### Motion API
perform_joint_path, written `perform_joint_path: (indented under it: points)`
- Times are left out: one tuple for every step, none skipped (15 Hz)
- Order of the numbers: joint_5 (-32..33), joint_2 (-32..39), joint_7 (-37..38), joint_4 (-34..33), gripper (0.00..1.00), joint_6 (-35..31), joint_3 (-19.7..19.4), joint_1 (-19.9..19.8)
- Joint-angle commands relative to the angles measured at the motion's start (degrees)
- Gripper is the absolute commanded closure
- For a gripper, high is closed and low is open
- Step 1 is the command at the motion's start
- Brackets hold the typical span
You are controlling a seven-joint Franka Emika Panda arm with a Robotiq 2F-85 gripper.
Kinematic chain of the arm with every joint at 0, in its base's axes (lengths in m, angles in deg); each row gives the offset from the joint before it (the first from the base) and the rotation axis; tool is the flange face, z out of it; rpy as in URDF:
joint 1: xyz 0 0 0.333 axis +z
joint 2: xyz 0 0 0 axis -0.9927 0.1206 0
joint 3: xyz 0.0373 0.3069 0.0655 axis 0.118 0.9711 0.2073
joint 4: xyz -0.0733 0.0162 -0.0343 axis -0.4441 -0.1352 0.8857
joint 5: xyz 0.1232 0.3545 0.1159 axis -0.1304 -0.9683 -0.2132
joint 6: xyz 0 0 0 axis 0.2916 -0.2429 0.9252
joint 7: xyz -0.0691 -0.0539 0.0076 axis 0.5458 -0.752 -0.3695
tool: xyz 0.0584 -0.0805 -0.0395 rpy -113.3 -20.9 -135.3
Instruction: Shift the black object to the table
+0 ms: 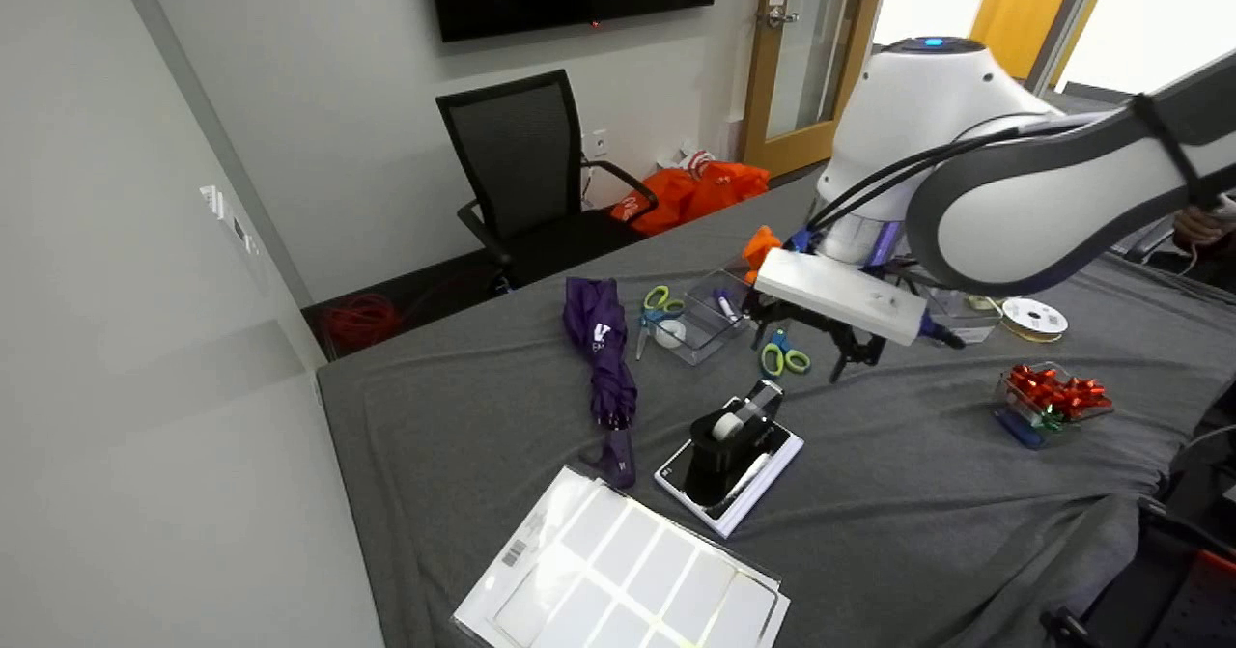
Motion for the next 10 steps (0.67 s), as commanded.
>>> perform_joint_path:
  points:
    - [1.2, 9.5, 8.8, -8.3, 0.0, -1.3, -2.4, 4.4]
    - [0.9, 11.9, 11.0, -10.5, 0.0, -1.2, -3.0, 5.6]
    - [0.5, 13.9, 13.2, -12.6, 0.0, -0.9, -3.7, 6.7]
    - [0.4, 16.1, 16.2, -14.7, 0.0, -0.1, -4.6, 7.9]
    - [0.3, 17.8, 18.4, -16.4, 0.0, 0.1, -5.4, 8.8]
    - [0.4, 19.8, 21.0, -18.2, 0.0, 0.5, -6.5, 9.9]
    - [0.3, 21.3, 22.7, -19.7, 0.0, 1.2, -7.2, 10.6]
    - [0.5, 23.0, 24.5, -21.0, 0.0, 1.7, -8.0, 11.4]
    - [0.5, 24.3, 25.7, -22.2, 0.0, 2.3, -8.5, 12.0]
    - [0.8, 25.7, 26.5, -23.0, 0.0, 2.8, -9.1, 12.5]
